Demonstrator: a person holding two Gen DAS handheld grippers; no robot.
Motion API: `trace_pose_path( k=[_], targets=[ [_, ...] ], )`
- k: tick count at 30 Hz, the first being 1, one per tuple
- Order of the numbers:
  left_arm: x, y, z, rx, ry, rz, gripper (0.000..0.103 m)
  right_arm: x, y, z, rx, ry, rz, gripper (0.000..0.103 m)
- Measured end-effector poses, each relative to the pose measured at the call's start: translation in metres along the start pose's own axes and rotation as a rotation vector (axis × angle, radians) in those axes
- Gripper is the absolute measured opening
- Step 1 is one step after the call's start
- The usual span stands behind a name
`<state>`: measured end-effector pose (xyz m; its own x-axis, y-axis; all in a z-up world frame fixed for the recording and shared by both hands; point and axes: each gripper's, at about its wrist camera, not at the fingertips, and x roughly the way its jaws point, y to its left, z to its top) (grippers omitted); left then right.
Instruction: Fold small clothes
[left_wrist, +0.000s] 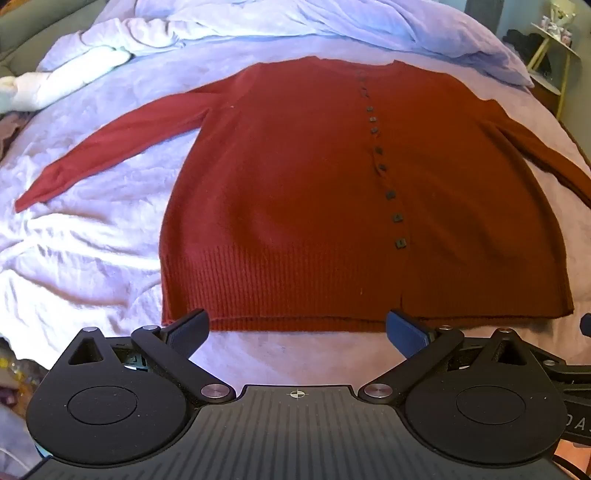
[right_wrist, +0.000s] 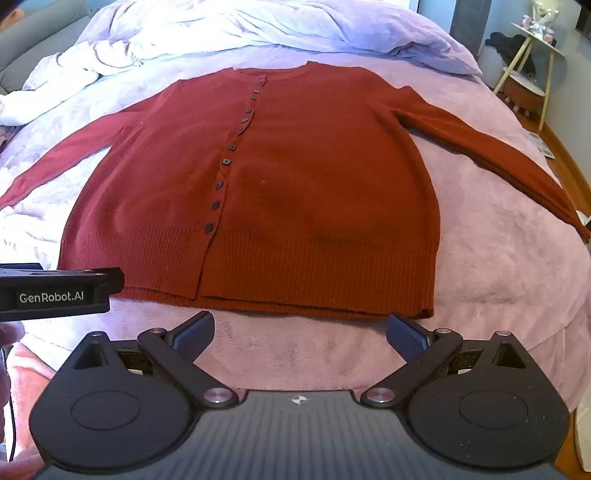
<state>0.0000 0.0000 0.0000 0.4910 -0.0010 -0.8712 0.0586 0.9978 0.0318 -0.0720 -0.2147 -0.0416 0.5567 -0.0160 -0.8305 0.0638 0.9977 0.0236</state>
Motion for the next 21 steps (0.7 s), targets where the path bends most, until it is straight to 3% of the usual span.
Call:
trace_pose_path(
  k=[21],
  targets=[
    [0.0000, -0.0093, 0.0005, 0.009, 0.022, -0.018, 0.103, 0.0041, 0.0011, -0.0006, -0.013, -0.004, -0.006, 0.099]
  ],
)
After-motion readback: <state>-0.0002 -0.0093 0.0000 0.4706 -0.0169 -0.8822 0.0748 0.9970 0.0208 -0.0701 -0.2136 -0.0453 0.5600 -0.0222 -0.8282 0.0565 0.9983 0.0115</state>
